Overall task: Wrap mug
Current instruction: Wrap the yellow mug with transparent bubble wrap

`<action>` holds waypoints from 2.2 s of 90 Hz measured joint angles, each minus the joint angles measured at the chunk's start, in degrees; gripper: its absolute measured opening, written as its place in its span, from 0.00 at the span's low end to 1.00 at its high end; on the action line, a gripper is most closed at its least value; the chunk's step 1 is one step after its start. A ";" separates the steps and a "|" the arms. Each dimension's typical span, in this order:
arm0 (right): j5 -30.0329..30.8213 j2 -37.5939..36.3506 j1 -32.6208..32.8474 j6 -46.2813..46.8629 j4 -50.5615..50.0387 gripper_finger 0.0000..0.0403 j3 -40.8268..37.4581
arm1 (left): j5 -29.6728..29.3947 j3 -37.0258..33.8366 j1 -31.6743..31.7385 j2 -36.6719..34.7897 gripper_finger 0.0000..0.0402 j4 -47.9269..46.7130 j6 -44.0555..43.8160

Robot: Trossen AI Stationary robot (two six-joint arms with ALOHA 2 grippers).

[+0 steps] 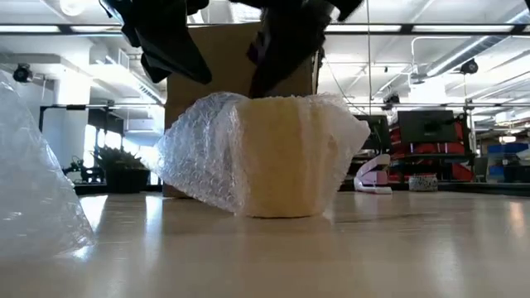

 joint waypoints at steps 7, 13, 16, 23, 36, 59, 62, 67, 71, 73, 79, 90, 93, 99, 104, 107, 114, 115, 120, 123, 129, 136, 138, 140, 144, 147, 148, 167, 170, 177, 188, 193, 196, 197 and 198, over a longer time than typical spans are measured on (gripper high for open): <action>-0.43 0.17 0.15 -0.06 -0.13 0.01 -0.01 | -0.01 -0.01 0.00 0.00 0.00 -0.03 0.50; -1.39 0.44 0.09 -0.05 -0.04 0.01 -0.26 | -0.01 -0.01 0.00 0.00 0.00 -0.03 1.12; -1.48 0.72 0.09 -0.05 0.00 0.01 -0.26 | -0.01 -0.01 0.00 0.00 0.00 -0.01 1.22; -1.46 1.60 0.05 -0.05 -0.52 0.01 -0.43 | -0.01 -0.01 0.00 0.00 0.00 0.02 1.28; -1.50 4.36 -0.17 -0.07 0.59 0.01 -0.44 | -0.01 -0.01 0.00 0.00 0.00 0.13 1.27; -2.15 7.99 -0.19 -0.14 1.33 0.01 -0.14 | -0.01 -0.01 -0.04 0.00 0.00 0.10 1.27; -2.33 8.32 -0.20 -0.14 1.33 0.01 -0.13 | -0.01 -0.01 -0.04 0.00 0.00 0.13 1.27; -2.53 9.00 -0.24 -0.13 0.94 0.01 -0.15 | -0.01 -0.01 -0.04 0.00 0.00 0.12 1.17; -2.55 9.24 -0.24 -0.13 0.59 0.01 -0.15 | 0.12 -0.01 -0.04 0.00 0.00 0.12 0.83; -2.55 9.30 -0.24 -0.13 0.38 0.01 -0.15 | 0.41 -0.01 -0.04 0.00 0.00 0.13 0.74; -2.54 9.80 -0.24 -0.14 0.17 0.01 -0.15 | 1.11 -0.01 -0.04 0.00 0.00 0.15 0.57; -2.62 10.34 -0.32 0.52 0.00 0.01 -0.13 | 1.21 -0.01 -0.07 0.00 0.00 0.15 0.57; -2.74 10.62 -0.32 0.85 0.01 0.01 -0.13 | 1.21 -0.01 -0.07 0.00 0.00 0.19 0.61; -2.92 10.92 -0.35 1.23 -0.12 0.01 -0.13 | 1.19 -0.01 -0.04 0.00 0.00 0.17 0.78; -2.94 11.30 -0.35 1.39 -0.12 0.01 -0.13 | 1.19 -0.01 -0.04 0.00 0.00 0.21 0.81; -2.97 11.38 -0.35 1.39 -0.20 0.01 -0.13 | 1.19 -0.01 -0.04 0.00 0.00 0.28 0.81; -2.97 11.47 -0.35 1.42 -0.52 0.01 -0.13 | 1.17 -0.01 -0.04 0.00 0.00 0.35 0.83; -2.97 11.47 -0.38 1.42 -0.57 0.01 -0.13 | 1.17 -0.01 -0.04 0.00 0.00 0.40 0.81; -3.02 11.50 -0.48 1.42 -0.74 0.01 -0.13 | 1.17 -0.01 -0.04 0.00 0.00 0.51 0.81; -3.09 11.52 -0.56 1.42 -0.78 0.01 -0.13 | 1.17 -0.01 -0.04 0.00 0.00 0.51 0.81; -3.26 11.54 -0.78 1.67 -0.78 0.01 -0.13 | 1.15 -0.01 -0.04 0.00 0.00 0.55 0.81; -3.40 11.65 -0.95 1.85 -0.80 0.01 -0.13 | 1.15 -0.01 -0.04 0.00 0.00 0.70 0.81; -3.42 11.67 -1.04 1.85 -0.80 0.01 -0.13 | 1.15 -0.01 -0.04 0.00 0.00 0.82 0.81; -3.43 11.67 -1.04 1.85 -0.80 0.01 -0.13 | 1.15 -0.01 -0.04 0.00 0.00 0.97 0.81; -3.43 11.67 -1.04 1.90 -0.80 0.01 -0.13 | 1.15 -0.01 -0.04 0.00 0.00 1.02 0.81; -3.43 11.67 -1.04 1.97 -0.80 0.01 -0.13 | 1.12 -0.01 -0.04 0.00 0.00 1.01 0.81; -3.43 11.67 -1.05 1.98 -0.80 0.01 -0.13 | 1.12 -0.01 -0.04 0.00 0.00 1.02 0.81; -2.92 10.52 -1.02 3.11 -1.15 0.01 -0.06 | 1.06 -0.01 -0.04 0.00 0.00 0.97 0.81; -2.92 9.92 -1.02 3.63 -1.32 0.01 0.02 | 1.06 -0.01 -0.04 0.00 0.00 0.97 0.81; -2.94 8.73 -1.02 4.75 -2.08 0.01 0.80 | 1.06 -0.01 -0.04 0.00 0.00 0.91 0.85; -2.70 6.72 -1.02 4.83 -4.19 0.01 1.54 | 0.95 -0.01 -0.04 0.00 0.00 0.95 0.90; -2.53 5.91 -1.04 4.82 -5.29 0.01 2.34 | 0.95 -0.01 -0.04 0.00 0.00 0.97 0.90; -2.54 5.15 -1.05 4.80 -6.05 0.01 2.85 | 0.97 -0.01 -0.04 0.00 0.00 0.97 0.92; -2.55 5.00 -1.05 4.80 -6.53 0.01 3.06 | 0.96 -0.01 -0.04 0.00 0.00 0.96 0.92; -2.55 4.83 -1.07 4.80 -7.02 0.01 3.28 | 0.95 -0.01 -0.04 0.00 0.00 0.95 0.92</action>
